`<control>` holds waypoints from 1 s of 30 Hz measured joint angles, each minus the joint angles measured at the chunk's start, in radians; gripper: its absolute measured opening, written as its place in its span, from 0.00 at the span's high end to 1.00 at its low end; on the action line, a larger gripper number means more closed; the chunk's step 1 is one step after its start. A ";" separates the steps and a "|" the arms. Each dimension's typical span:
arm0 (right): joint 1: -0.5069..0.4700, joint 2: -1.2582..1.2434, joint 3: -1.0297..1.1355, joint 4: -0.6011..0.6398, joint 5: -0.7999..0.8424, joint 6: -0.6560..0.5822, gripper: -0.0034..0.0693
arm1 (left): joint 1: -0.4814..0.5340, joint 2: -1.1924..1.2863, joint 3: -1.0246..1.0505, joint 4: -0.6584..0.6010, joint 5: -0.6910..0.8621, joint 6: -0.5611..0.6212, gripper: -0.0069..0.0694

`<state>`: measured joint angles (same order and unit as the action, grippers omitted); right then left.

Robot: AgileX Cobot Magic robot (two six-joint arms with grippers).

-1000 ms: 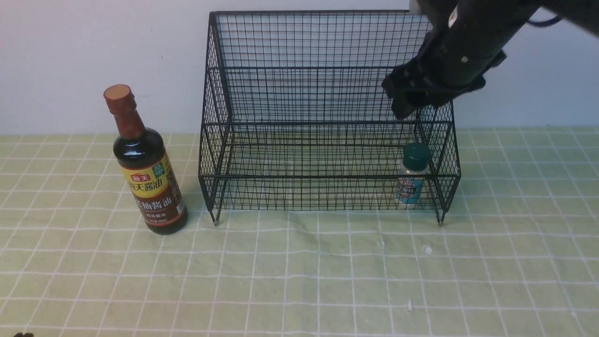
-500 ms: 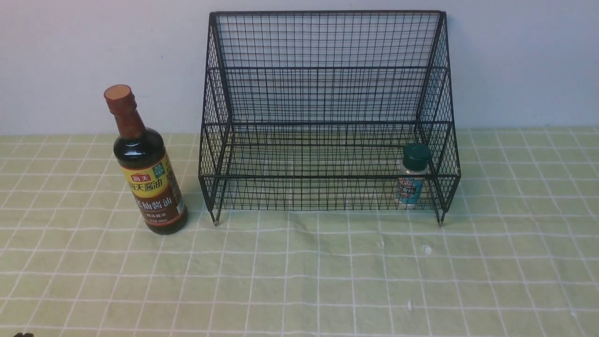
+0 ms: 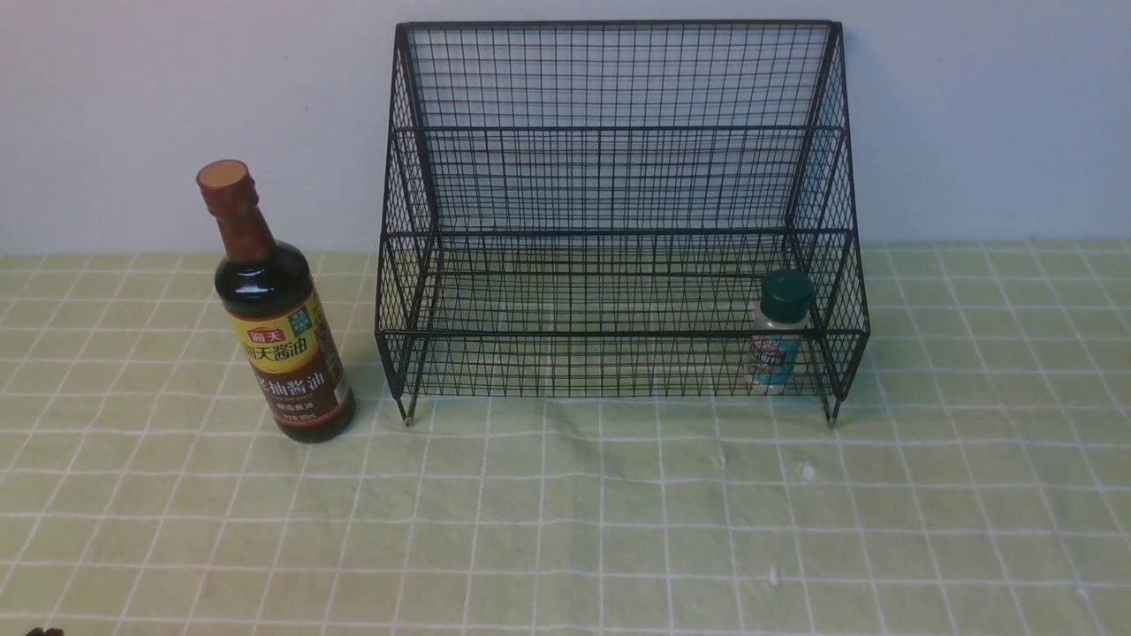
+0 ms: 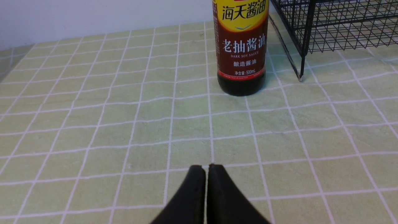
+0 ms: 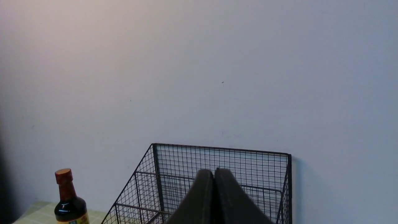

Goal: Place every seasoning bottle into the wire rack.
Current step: Use the left arm to grab the condiment bottle closest to it

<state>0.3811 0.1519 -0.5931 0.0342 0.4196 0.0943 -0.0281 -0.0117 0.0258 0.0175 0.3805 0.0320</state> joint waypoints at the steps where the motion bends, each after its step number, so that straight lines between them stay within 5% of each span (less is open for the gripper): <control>1: 0.000 -0.029 0.036 0.001 -0.015 -0.001 0.97 | 0.000 0.000 0.000 0.000 0.000 0.000 0.92; 16: -0.004 -0.128 0.365 -0.063 -0.040 -0.001 0.97 | 0.000 0.000 0.000 0.000 0.000 0.000 0.92; 20: -0.113 -0.129 0.465 -0.067 -0.043 -0.001 0.97 | 0.000 0.000 0.000 0.000 0.000 0.000 0.92; 23: -0.287 -0.129 0.567 -0.051 -0.043 -0.001 0.97 | 0.000 0.000 0.000 0.000 0.000 0.000 0.92; 30: -0.379 -0.159 0.613 -0.034 -0.040 -0.001 0.97 | 0.000 0.000 0.000 0.000 0.000 0.000 0.92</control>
<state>0.0016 -0.0072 0.0200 0.0000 0.3799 0.0935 -0.0281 -0.0117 0.0258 0.0175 0.3805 0.0320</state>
